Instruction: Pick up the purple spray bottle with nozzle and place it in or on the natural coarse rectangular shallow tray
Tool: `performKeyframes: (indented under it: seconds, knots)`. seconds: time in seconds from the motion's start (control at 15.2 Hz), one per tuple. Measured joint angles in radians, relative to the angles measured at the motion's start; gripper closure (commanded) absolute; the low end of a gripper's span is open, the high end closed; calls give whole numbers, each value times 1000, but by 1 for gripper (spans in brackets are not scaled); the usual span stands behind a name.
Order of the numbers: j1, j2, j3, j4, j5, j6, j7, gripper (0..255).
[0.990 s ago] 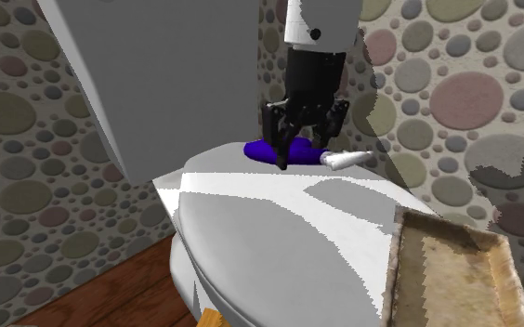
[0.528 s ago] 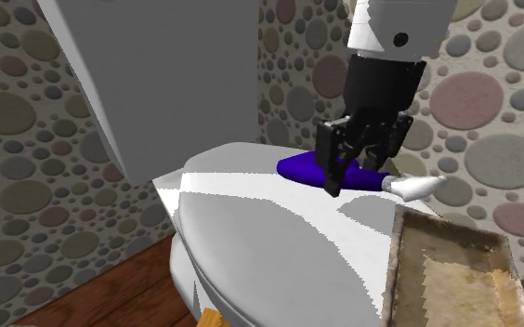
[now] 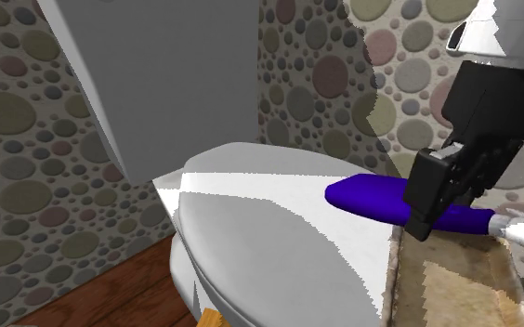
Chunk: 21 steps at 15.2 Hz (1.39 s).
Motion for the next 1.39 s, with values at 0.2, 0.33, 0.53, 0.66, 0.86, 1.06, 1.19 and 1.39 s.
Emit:
performKeyframes:
  seconds: [0.2, 0.33, 0.53, 0.66, 0.86, 1.06, 1.19, 1.39]
  knots:
    - [-55, -43, -66, -10, -63, -31, -76, 255]
    - [-87, -61, -106, -27, -102, -31, -119, 255]
    - [-102, -64, -128, -56, -124, -5, -136, 255]
    - [-107, -60, -136, -79, -132, 21, -137, 255]
    - [-111, -48, -148, -111, -144, 65, -138, 255]
    - [-117, -36, -161, -145, -157, 111, -139, 255]
    - [-119, -24, -169, -163, -164, 140, -139, 255]
    - [-120, -17, -173, -173, -168, 158, -138, 255]
